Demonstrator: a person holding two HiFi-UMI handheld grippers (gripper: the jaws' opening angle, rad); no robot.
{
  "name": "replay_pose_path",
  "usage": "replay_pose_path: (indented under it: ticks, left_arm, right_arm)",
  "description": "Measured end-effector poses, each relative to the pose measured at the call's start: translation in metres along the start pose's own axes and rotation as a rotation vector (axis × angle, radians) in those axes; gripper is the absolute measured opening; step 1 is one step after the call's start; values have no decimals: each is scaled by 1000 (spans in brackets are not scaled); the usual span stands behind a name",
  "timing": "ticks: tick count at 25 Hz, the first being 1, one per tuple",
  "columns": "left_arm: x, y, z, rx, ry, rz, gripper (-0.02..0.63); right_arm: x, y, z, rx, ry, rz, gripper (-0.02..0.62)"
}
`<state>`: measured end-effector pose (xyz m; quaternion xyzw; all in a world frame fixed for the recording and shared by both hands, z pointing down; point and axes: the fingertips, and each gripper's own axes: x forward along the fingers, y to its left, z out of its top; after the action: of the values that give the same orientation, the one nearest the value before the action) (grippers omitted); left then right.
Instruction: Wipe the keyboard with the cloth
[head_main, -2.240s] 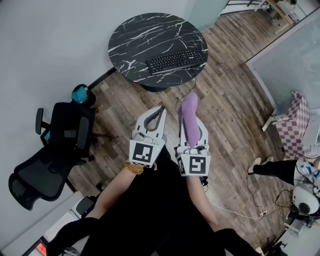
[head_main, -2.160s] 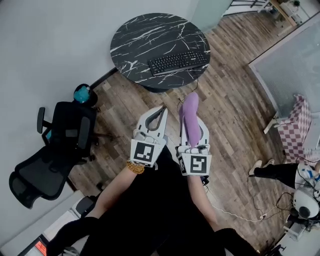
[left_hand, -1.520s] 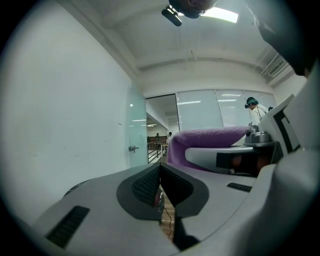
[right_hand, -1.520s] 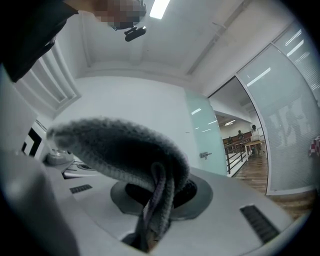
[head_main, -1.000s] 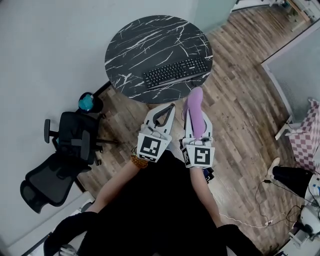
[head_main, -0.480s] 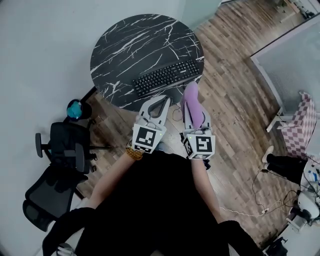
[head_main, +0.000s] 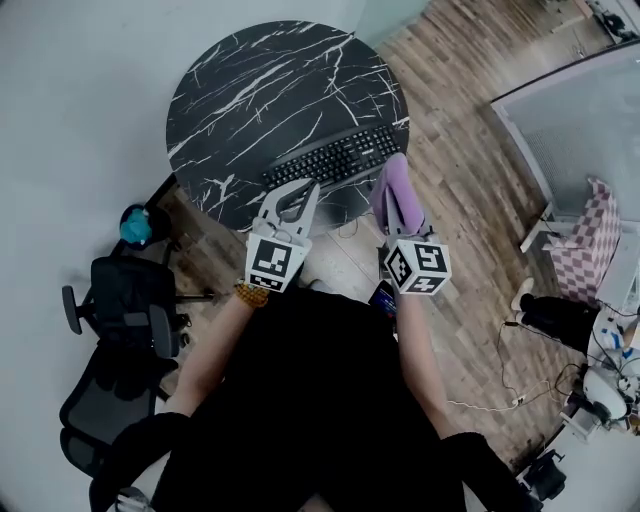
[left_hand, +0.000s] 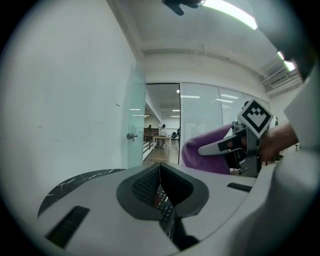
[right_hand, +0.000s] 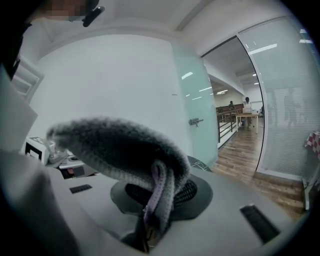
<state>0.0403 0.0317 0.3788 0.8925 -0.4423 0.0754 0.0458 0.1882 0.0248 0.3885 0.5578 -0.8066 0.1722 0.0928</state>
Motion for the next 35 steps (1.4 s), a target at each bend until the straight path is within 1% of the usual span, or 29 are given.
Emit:
replay_pose_path:
  ticks: [3,7,10,13,17,22,24,25,28,29,31,32,33,34,35]
  left_arm:
    - [6,26,-14,22,20,-26,14]
    - [11,63,-46,36,80,-47,14]
    - [12,83,-66,44,111,-69,14]
    - [17,99,-85,56,145,-82,14]
    - [22,107,-111,67,203,-101,14]
    - [31,114,-142,107,270,-120,15]
    - [33,116,-154,109,285,-125,15]
    - [37,119,-161,97,295,-126,15]
    - [36,123,-186,30,354,-105,15]
    - [34,123,-193,24,372,-101,15]
    - [30,121,-208,43,412,-118,19]
    - [27,119,-216,56,436,-135,46]
    - [25,117,-224,68,459,-154,125]
    - [23,115,-231,81,481,-167,165]
    - [23,115,-238,94,501,-175,181]
  right_arm:
    - [29,-7,-7,36,63,-27,72]
    - [63,-14,-13,22,140,-54,72]
    - [79,-21,-7,34,149,-59,72]
    - [91,-33,-3,20,172,-94,72]
    - [102,-58,-5,8,202,-149,72]
    - [122,-97,-11,-27,237,-182,72]
    - [133,-113,-16,-44,249,-175,72]
    - [141,-121,-17,-60,257,-167,72]
    - [164,-146,-27,-100,297,-141,72]
    - [172,-153,-33,-104,312,-135,72]
    - [188,-168,-43,-103,341,-124,72]
    - [196,-173,-48,-99,354,-118,72]
    - [202,-178,-53,-96,364,-111,72]
    - [209,-182,-57,-95,373,-104,72]
    - [216,-187,-60,-99,382,-97,72]
